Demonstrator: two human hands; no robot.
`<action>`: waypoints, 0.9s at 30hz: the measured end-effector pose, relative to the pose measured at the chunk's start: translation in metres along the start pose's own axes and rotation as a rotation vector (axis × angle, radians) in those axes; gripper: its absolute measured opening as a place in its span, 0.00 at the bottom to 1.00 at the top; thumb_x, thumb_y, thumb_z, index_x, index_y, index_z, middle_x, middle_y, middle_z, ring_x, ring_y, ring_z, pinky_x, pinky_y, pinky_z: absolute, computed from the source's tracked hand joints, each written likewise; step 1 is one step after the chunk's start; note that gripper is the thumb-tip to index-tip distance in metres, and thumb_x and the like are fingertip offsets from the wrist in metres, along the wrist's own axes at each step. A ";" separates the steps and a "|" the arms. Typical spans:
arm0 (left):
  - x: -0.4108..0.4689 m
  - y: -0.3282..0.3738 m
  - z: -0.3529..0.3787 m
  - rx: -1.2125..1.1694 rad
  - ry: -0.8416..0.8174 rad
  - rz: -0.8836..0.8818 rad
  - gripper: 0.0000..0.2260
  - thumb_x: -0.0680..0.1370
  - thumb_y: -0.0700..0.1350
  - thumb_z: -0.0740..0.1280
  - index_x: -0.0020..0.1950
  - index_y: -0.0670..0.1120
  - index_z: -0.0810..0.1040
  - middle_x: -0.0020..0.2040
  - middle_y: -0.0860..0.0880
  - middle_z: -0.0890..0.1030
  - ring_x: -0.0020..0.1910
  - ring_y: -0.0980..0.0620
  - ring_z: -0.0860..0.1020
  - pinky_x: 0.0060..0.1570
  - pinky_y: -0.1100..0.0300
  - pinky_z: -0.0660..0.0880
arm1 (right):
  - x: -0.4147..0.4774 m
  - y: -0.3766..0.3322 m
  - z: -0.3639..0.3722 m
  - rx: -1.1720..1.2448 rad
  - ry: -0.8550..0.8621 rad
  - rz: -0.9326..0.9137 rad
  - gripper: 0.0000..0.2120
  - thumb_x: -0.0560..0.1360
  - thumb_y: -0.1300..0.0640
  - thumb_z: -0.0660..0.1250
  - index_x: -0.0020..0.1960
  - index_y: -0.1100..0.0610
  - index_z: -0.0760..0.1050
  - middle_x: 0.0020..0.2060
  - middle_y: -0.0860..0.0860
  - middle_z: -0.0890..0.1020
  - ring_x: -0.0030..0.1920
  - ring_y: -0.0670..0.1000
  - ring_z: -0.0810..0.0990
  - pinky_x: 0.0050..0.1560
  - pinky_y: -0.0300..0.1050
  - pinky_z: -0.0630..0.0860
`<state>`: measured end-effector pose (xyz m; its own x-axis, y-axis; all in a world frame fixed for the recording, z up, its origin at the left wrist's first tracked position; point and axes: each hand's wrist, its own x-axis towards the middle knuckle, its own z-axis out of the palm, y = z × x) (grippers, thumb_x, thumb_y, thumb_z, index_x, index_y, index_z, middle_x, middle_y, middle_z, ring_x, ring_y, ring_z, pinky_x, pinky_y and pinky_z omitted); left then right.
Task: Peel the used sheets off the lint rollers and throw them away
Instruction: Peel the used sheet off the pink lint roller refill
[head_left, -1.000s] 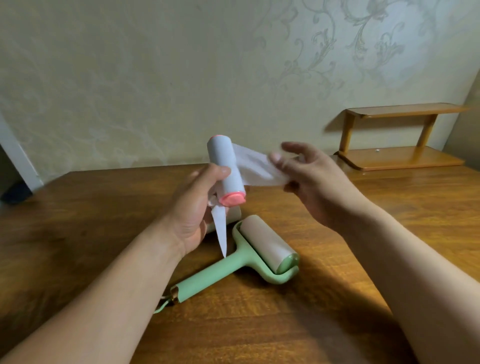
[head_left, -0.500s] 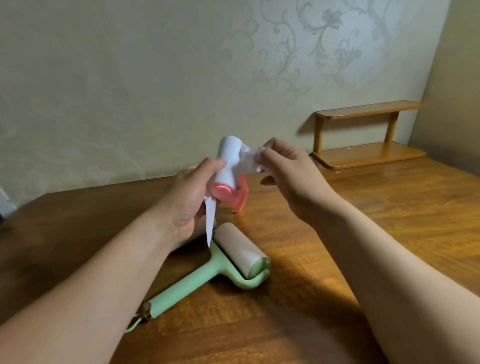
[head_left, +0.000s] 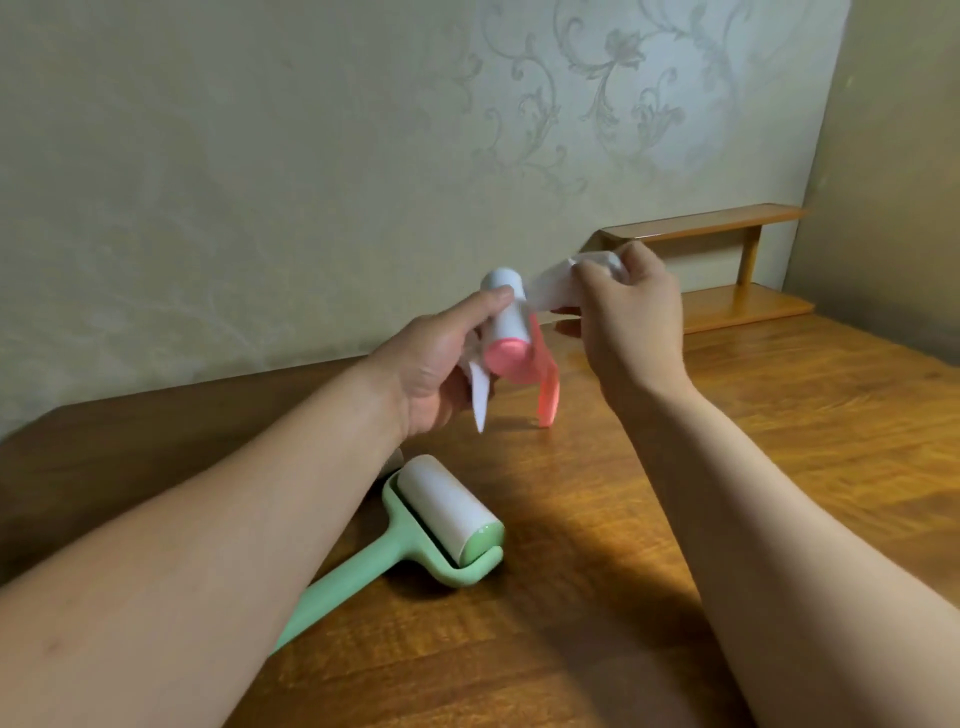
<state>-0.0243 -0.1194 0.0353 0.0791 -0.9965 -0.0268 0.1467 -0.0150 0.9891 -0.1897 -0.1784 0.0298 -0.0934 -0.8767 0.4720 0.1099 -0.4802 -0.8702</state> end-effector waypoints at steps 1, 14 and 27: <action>0.002 -0.004 -0.006 0.011 0.029 -0.014 0.14 0.84 0.54 0.71 0.57 0.43 0.85 0.39 0.47 0.86 0.33 0.53 0.85 0.34 0.64 0.79 | 0.000 0.004 0.000 -0.006 -0.003 0.030 0.15 0.76 0.60 0.68 0.53 0.73 0.74 0.51 0.74 0.81 0.56 0.76 0.81 0.50 0.77 0.81; 0.024 -0.018 -0.045 0.875 0.228 -0.150 0.34 0.62 0.78 0.75 0.46 0.49 0.88 0.41 0.52 0.86 0.46 0.49 0.82 0.47 0.56 0.72 | -0.011 0.057 0.014 -0.149 -0.183 0.371 0.12 0.79 0.56 0.72 0.58 0.63 0.81 0.51 0.64 0.88 0.47 0.62 0.90 0.40 0.54 0.84; 0.054 -0.033 -0.056 1.328 0.177 -0.077 0.18 0.89 0.55 0.57 0.44 0.46 0.73 0.39 0.47 0.73 0.36 0.47 0.69 0.36 0.52 0.63 | 0.015 0.066 -0.013 0.398 0.333 0.647 0.01 0.81 0.60 0.69 0.51 0.56 0.79 0.54 0.59 0.84 0.49 0.58 0.88 0.46 0.51 0.90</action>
<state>0.0304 -0.1685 -0.0070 0.2540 -0.9672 -0.0070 -0.8969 -0.2382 0.3726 -0.1964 -0.2229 -0.0221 -0.1731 -0.9586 -0.2260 0.5787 0.0867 -0.8109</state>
